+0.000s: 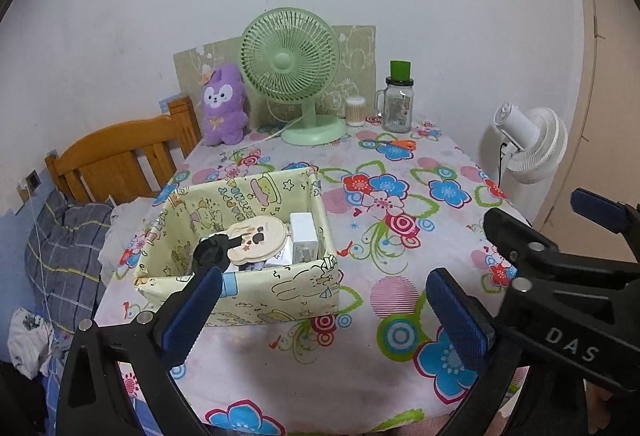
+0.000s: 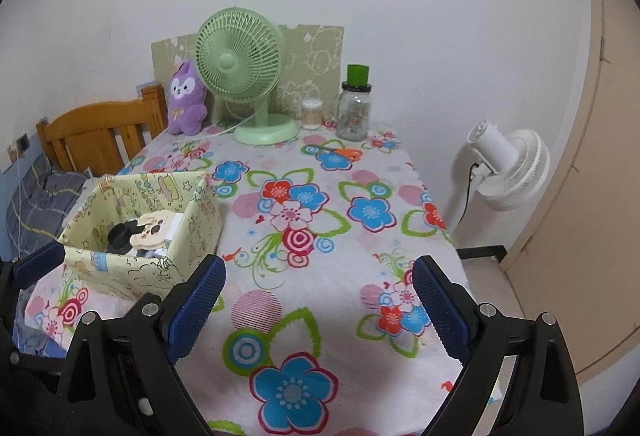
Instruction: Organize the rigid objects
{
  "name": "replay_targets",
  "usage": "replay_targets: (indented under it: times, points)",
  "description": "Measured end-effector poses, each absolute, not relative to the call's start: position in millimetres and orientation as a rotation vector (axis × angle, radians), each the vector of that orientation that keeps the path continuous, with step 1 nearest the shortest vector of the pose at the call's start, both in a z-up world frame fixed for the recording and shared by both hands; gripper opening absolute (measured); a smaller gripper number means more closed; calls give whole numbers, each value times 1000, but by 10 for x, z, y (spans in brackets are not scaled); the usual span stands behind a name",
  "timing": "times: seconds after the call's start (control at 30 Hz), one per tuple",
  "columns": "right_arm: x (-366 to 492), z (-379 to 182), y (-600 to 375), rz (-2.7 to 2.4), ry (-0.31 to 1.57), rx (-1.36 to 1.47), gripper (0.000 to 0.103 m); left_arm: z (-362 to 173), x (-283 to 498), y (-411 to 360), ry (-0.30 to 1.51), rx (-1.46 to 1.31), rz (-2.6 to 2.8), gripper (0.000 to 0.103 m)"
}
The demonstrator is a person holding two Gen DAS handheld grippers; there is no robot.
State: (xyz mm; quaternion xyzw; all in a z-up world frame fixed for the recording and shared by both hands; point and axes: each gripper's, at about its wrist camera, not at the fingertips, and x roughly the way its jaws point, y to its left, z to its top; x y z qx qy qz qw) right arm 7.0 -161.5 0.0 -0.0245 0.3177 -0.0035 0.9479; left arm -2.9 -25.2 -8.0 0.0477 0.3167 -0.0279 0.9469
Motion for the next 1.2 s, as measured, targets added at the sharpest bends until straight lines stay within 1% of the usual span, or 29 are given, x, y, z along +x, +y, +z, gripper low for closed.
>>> replay_targets:
  times: [0.47,1.2]
  points:
    - [-149,32,-1781,-40,601,-17,98,-31,-184,-225,598,101,-24,103]
    - [11,-10,-1872,-63,603,1,98,-88,57,-259,624,74,-34,103]
